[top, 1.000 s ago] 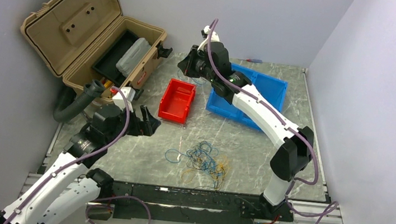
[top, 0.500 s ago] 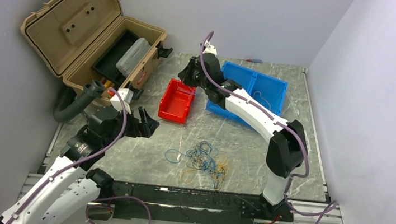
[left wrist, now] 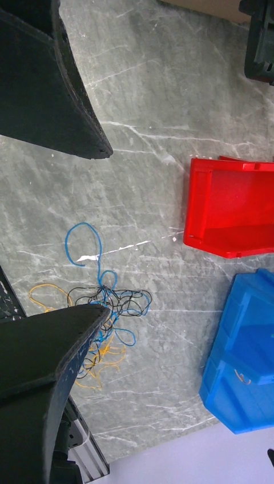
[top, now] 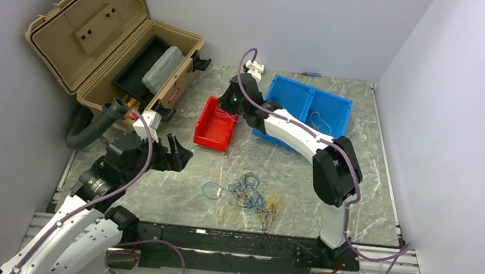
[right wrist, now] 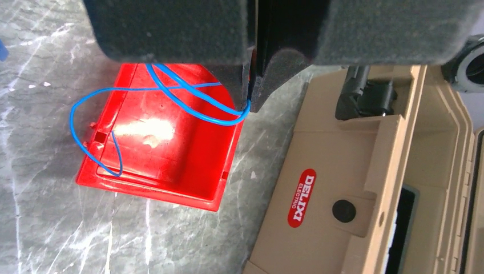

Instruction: Untangle the cables

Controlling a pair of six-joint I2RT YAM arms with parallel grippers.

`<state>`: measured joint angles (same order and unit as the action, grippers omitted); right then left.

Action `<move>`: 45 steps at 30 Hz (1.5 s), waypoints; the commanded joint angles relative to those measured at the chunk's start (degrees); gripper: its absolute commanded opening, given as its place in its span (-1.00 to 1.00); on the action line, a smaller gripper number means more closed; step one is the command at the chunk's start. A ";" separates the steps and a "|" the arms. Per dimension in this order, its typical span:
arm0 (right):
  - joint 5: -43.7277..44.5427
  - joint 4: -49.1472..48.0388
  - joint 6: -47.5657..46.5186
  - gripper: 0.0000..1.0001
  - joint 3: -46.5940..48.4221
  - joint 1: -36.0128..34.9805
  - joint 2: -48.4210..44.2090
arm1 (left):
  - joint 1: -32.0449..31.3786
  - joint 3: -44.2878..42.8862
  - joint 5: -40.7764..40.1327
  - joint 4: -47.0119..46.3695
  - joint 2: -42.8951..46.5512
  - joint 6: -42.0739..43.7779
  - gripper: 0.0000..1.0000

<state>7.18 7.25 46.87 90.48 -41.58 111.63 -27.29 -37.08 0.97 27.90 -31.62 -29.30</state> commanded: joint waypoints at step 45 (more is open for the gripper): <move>6.87 6.74 -9.33 0.56 -9.06 -1.21 -16.64 | 0.28 -0.80 5.78 -1.61 -6.29 1.19 0.99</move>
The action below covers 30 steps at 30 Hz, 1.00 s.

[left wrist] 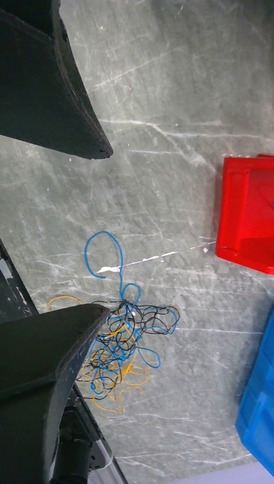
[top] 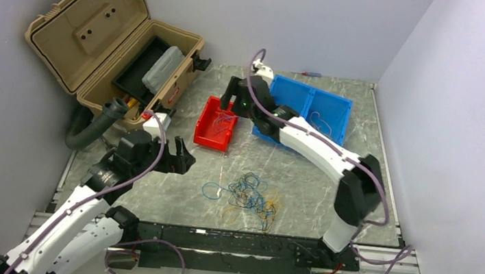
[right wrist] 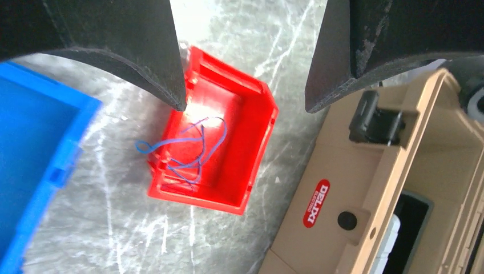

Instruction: Untangle the cables

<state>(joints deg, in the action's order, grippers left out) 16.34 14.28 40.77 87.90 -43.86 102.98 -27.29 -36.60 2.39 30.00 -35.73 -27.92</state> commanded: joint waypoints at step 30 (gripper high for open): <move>-10.11 7.34 -7.44 0.43 -41.43 5.71 -54.87 | 0.25 -29.76 12.59 -16.77 -51.86 45.68 0.49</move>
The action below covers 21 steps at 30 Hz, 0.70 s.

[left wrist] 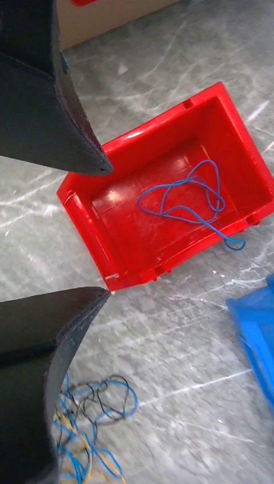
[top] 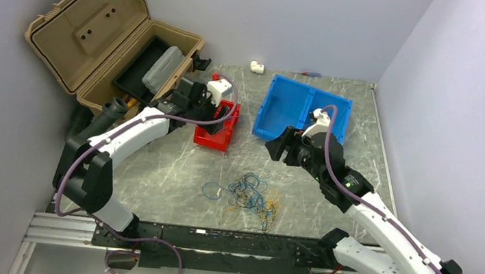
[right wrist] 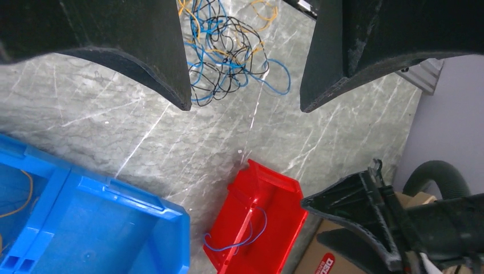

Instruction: Untangle the cables

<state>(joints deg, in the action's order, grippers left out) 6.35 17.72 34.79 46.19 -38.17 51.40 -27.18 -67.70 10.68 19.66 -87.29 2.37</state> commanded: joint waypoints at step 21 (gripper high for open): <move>-1.78 6.02 -1.04 0.43 -1.39 0.12 -7.91 | -5.78 -10.68 -5.11 3.48 -17.73 17.70 0.13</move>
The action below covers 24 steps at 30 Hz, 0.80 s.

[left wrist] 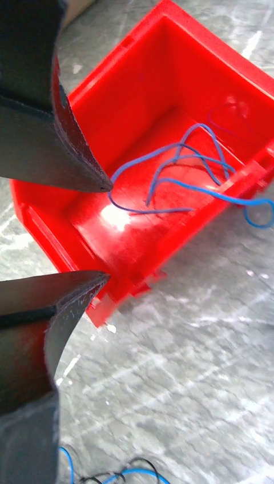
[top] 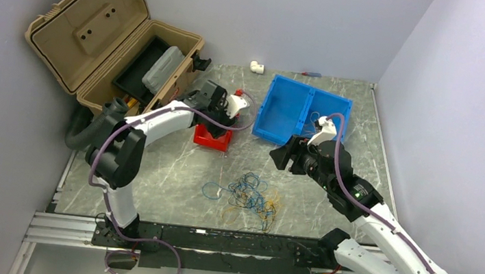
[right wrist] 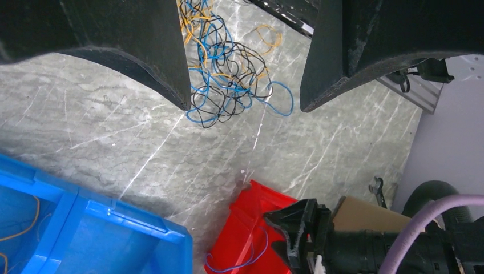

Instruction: Untangle the cables

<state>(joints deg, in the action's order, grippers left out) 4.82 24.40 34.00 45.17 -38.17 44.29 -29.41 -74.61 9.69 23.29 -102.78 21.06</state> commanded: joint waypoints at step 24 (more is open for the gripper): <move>1.83 3.03 -1.04 0.43 0.52 0.29 -3.13 | 2.28 -11.28 4.59 2.61 -3.94 2.50 0.05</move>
<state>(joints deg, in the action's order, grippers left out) 5.72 27.18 33.93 44.93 -38.04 41.78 -29.50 -82.11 9.80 24.71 -107.87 20.38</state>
